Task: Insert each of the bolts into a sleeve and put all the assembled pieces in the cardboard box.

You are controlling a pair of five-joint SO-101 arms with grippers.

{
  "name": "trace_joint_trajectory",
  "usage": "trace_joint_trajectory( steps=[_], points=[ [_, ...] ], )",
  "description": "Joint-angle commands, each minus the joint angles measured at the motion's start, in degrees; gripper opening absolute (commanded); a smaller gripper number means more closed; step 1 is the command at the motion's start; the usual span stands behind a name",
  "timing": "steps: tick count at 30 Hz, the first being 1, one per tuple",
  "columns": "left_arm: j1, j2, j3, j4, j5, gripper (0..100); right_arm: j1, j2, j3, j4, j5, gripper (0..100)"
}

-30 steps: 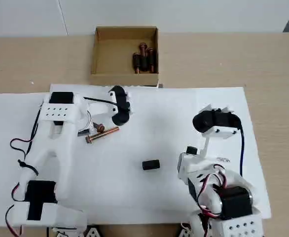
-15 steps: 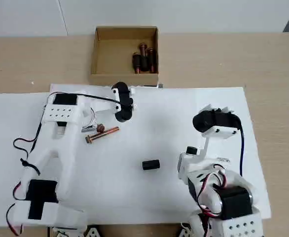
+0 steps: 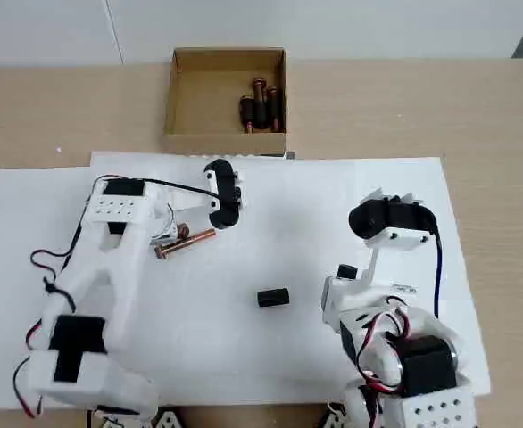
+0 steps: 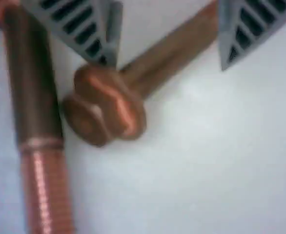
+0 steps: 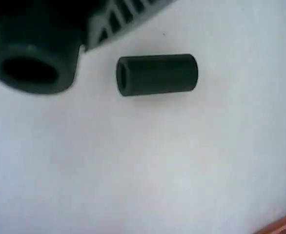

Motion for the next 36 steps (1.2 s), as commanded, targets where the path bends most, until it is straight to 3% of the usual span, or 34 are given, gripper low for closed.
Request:
trace_joint_trajectory(
  steps=[1,8,14,23,28,36],
  points=[
    [-0.79,2.99,-2.86,-1.23,-2.55,13,0.48,-0.48,-0.26,-1.36,0.62,0.3],
    [-0.7,8.79,-10.42,7.47,-2.46,12,0.48,-0.48,-0.26,-1.36,0.62,0.3],
    [0.35,10.37,-12.18,11.69,-2.46,0,0.48,-0.57,-0.26,-1.36,0.62,0.3],
    [3.08,9.49,-13.32,15.56,-1.93,1,0.48,-0.66,-0.62,-1.27,0.62,0.3],
    [6.42,2.37,-17.8,22.24,5.63,1,0.48,-0.66,-3.69,-1.1,0.62,0.3],
    [11.78,-11.08,-17.8,24.09,16.0,1,0.4,-0.66,-7.91,1.54,2.46,0.3]
  ],
)
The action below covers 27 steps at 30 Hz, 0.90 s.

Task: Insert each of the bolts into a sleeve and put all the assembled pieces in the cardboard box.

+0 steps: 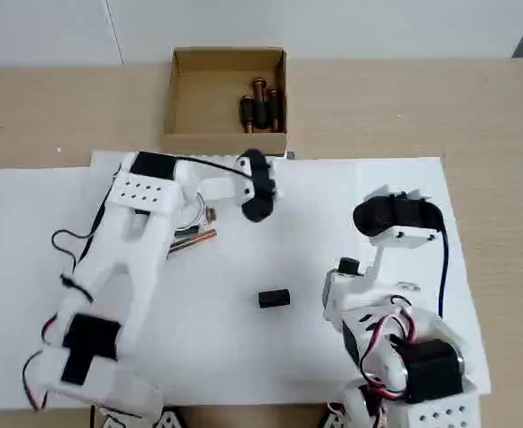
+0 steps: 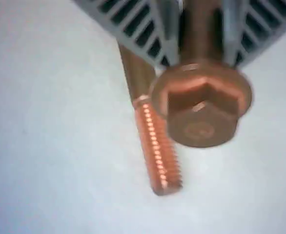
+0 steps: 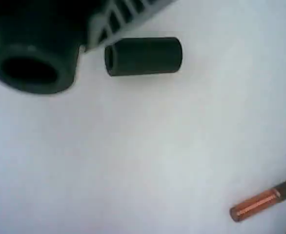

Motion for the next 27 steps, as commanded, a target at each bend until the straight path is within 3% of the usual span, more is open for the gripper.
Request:
trace_joint_trajectory(
  steps=[1,9,14,19,27],
  points=[
    [2.29,-8.97,-2.42,0.44,6.51,1,0.48,-0.75,-4.31,1.54,2.99,0.3],
    [7.21,-20.57,-2.42,3.6,31.38,1,0.4,-8.66,-5.19,2.68,9.76,0.3],
    [9.93,-26.46,-0.57,8.35,39.56,1,0.4,-14.2,0.18,2.07,12.57,0.3],
    [10.29,-36.13,8.22,1.23,51.87,0,0.13,-18.95,8.7,-3.21,14.86,0.3],
    [10.2,-57.58,34.59,-19.25,66.9,0,-2.86,-23.78,19.6,-15.16,15.74,0.3]
  ],
)
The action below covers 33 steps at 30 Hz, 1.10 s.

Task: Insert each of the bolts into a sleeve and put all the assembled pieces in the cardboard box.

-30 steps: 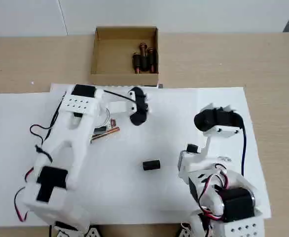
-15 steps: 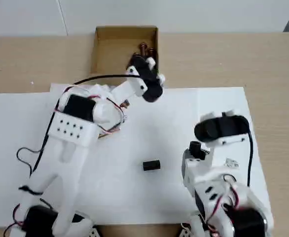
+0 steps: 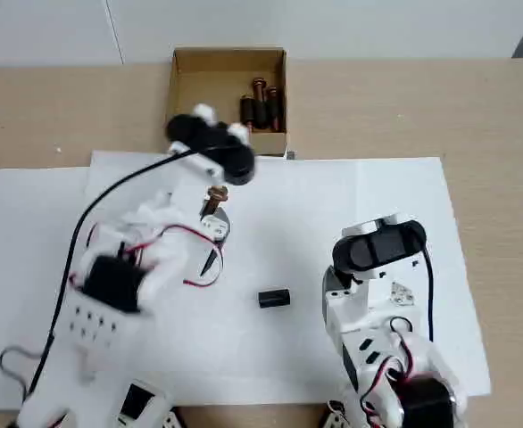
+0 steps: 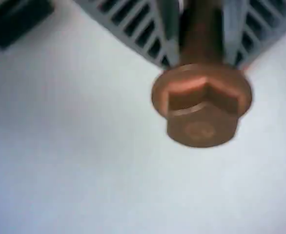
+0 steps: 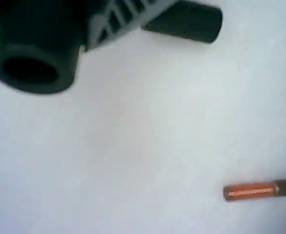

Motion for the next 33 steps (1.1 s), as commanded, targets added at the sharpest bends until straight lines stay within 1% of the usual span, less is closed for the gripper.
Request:
trace_joint_trajectory(
  steps=[1,6,12,17,20,23,30,33],
  points=[
    [0.18,-11.34,10.33,-9.41,6.51,0,-3.3,-1.45,1.41,-4.79,0.62,0.3],
    [-0.09,-23.47,23.69,-19.43,12.48,0,-8.48,-1.36,4.22,-9.19,0.62,0.3],
    [-0.18,-35.87,34.33,-25.41,19.6,0,-14.02,-1.36,8.7,-16.31,0.62,0.3],
    [0.26,-45.45,38.99,-26.02,27.25,0,-19.03,-1.63,12.75,-21.32,0.7,0.3],
    [0.26,-51.08,40.92,-26.11,29.45,0,-21.32,-1.63,14.59,-24.66,0.88,0.3],
    [0.26,-56.18,42.59,-26.11,30.77,0,-23.08,-1.63,16.53,-27.74,3.78,0.3],
    [0.35,-56.26,43.03,-26.29,35.08,1,-26.33,-1.63,18.55,-32.84,7.74,0.3],
    [0.35,-56.35,43.03,-28.22,35.69,1,-27.38,-1.63,18.9,-33.71,9.67,0.3]
  ],
)
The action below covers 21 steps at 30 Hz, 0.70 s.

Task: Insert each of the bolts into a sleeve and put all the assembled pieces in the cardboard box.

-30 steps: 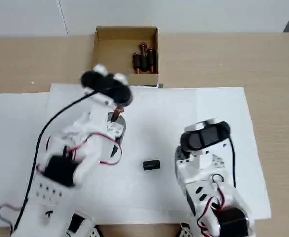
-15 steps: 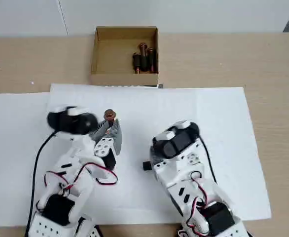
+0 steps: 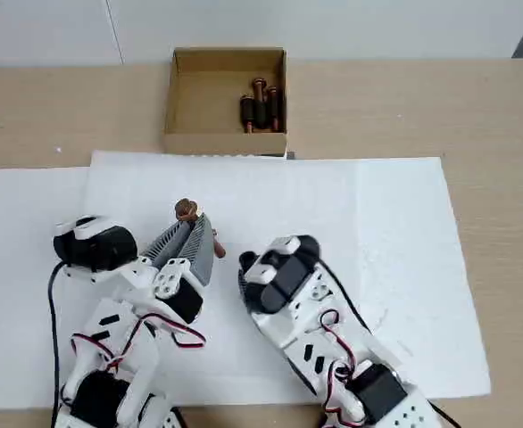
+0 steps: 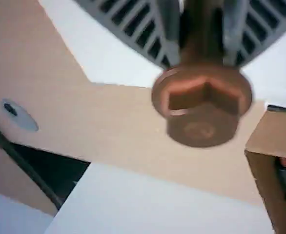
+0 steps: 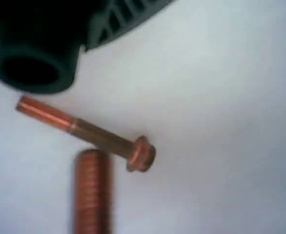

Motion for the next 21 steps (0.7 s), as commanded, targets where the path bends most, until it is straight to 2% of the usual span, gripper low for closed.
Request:
trace_joint_trajectory(
  steps=[1,4,10,21],
  points=[
    [0.35,-0.97,-0.31,-3.43,0.7,1,-1.27,-0.31,-0.26,-2.24,2.29,0.3],
    [0.88,-0.97,-0.31,-5.01,0.7,1,-1.27,-0.31,0.0,-2.24,3.69,0.3],
    [7.12,-0.88,-0.31,-5.1,0.7,1,-1.27,-0.4,-0.26,-2.24,5.98,0.2],
    [7.21,-0.79,-0.04,-5.01,0.35,1,-1.1,-0.4,-1.85,-2.24,6.42,0.2]
  ],
)
